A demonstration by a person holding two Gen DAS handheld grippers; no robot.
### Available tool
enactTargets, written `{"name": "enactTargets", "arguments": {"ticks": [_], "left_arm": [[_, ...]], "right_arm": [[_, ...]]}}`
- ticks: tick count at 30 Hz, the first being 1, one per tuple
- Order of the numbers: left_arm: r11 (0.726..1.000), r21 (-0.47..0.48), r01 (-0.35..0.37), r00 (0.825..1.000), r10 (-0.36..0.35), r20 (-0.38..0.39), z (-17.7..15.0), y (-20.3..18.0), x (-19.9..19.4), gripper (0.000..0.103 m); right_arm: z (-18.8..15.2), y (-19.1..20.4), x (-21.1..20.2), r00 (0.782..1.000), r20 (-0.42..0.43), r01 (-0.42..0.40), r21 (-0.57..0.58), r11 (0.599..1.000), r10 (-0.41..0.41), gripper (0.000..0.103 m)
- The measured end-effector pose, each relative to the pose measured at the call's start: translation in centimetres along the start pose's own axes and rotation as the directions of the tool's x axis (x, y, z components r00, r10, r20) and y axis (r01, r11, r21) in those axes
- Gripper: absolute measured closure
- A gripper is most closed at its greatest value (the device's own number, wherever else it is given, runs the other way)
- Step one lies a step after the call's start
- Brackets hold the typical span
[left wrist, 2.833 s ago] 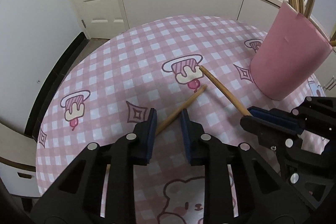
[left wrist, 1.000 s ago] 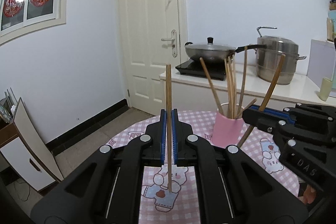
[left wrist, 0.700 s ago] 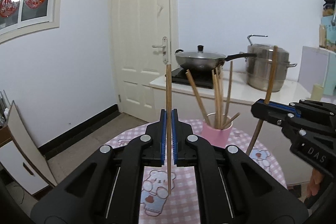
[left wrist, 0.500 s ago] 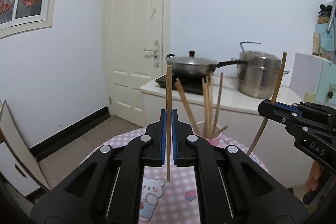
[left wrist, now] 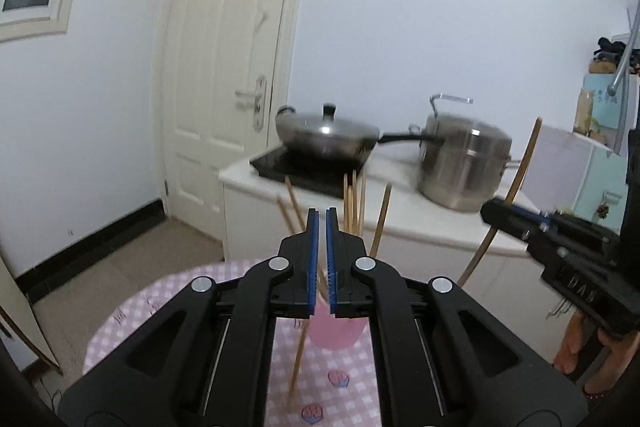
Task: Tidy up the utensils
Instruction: 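Lift both held chopsticks and carry them over the pink cup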
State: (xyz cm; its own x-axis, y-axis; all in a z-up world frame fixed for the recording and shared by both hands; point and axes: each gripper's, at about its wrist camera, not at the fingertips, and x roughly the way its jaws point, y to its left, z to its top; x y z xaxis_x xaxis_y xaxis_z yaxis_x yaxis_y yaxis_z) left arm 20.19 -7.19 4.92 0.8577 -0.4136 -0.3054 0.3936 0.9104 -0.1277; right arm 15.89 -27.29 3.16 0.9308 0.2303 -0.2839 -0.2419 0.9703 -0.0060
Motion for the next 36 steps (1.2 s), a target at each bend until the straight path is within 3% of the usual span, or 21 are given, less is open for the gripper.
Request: {"name": "enactTargets", "arguments": {"ticks": [3, 9, 12, 13, 14, 15, 16, 20, 23, 31, 33, 35, 36], "left_arm": [[0.999, -0.021, -0.029, 0.998, 0.028, -0.062, -1.6, 1.4, 1.5, 0.099], [1.0, -0.03, 0.006, 0.983, -0.012, -0.186, -5.3, 2.8, 4.3, 0.098], [0.998, -0.04, 0.049, 0.964, -0.058, -0.261, -6.8, 3.1, 6.1, 0.097], [0.998, -0.037, 0.056, 0.96, -0.064, -0.273, -7.1, 3.0, 6.6, 0.085], [0.998, -0.036, 0.059, 0.957, -0.066, -0.283, -7.5, 2.9, 7.1, 0.061], [0.998, -0.042, 0.056, 0.957, -0.066, -0.282, -7.7, 2.8, 7.6, 0.048], [0.998, -0.037, 0.059, 0.959, -0.067, -0.276, -7.9, 2.6, 7.8, 0.044], [0.998, 0.03, 0.052, 0.953, -0.041, -0.3, -8.5, 1.5, 9.4, 0.045], [0.996, 0.069, 0.061, 0.94, -0.034, -0.339, -9.4, 1.0, 11.3, 0.058], [0.993, 0.09, 0.079, 0.914, -0.037, -0.403, -10.4, 0.7, 14.7, 0.068], [0.992, 0.092, 0.087, 0.911, -0.042, -0.41, -10.3, 0.6, 15.1, 0.077], [0.991, 0.098, 0.089, 0.908, -0.04, -0.418, -10.2, 0.5, 15.3, 0.093], [0.99, 0.1, 0.095, 0.907, -0.045, -0.418, -10.2, 0.5, 15.3, 0.093]], "right_arm": [[-0.9, -0.3, 0.6, 1.0, -0.02, -0.008, 0.01, 1.0, 0.008, 0.098], [-2.4, -0.4, 1.3, 0.998, -0.054, -0.022, 0.031, 0.999, 0.023, 0.098], [-2.7, -0.6, 1.6, 0.998, -0.059, -0.026, 0.037, 0.999, 0.028, 0.098], [-2.7, -0.6, 1.6, 0.998, -0.06, -0.027, 0.04, 0.999, 0.029, 0.098], [-2.6, -0.8, 1.8, 0.998, -0.06, -0.027, 0.042, 0.999, 0.029, 0.098], [-2.6, -1.0, 1.9, 0.998, -0.061, -0.027, 0.045, 0.999, 0.03, 0.098], [-2.6, -1.1, 2.0, 0.998, -0.061, -0.028, 0.047, 0.999, 0.031, 0.098], [-2.7, -1.6, 2.4, 0.998, -0.061, -0.028, 0.053, 0.998, 0.031, 0.098], [-2.9, -1.9, 2.7, 0.998, -0.061, -0.028, 0.06, 0.998, 0.032, 0.098], [-3.2, -2.9, 3.9, 0.997, -0.073, -0.032, 0.076, 0.997, 0.037, 0.098], [-3.1, -3.0, 4.1, 0.996, -0.075, -0.034, 0.078, 0.996, 0.04, 0.098], [-3.1, -2.9, 4.0, 0.996, -0.075, -0.034, 0.075, 0.997, 0.04, 0.098], [-3.0, -2.9, 4.0, 0.996, -0.075, -0.036, 0.075, 0.997, 0.042, 0.098]]}}
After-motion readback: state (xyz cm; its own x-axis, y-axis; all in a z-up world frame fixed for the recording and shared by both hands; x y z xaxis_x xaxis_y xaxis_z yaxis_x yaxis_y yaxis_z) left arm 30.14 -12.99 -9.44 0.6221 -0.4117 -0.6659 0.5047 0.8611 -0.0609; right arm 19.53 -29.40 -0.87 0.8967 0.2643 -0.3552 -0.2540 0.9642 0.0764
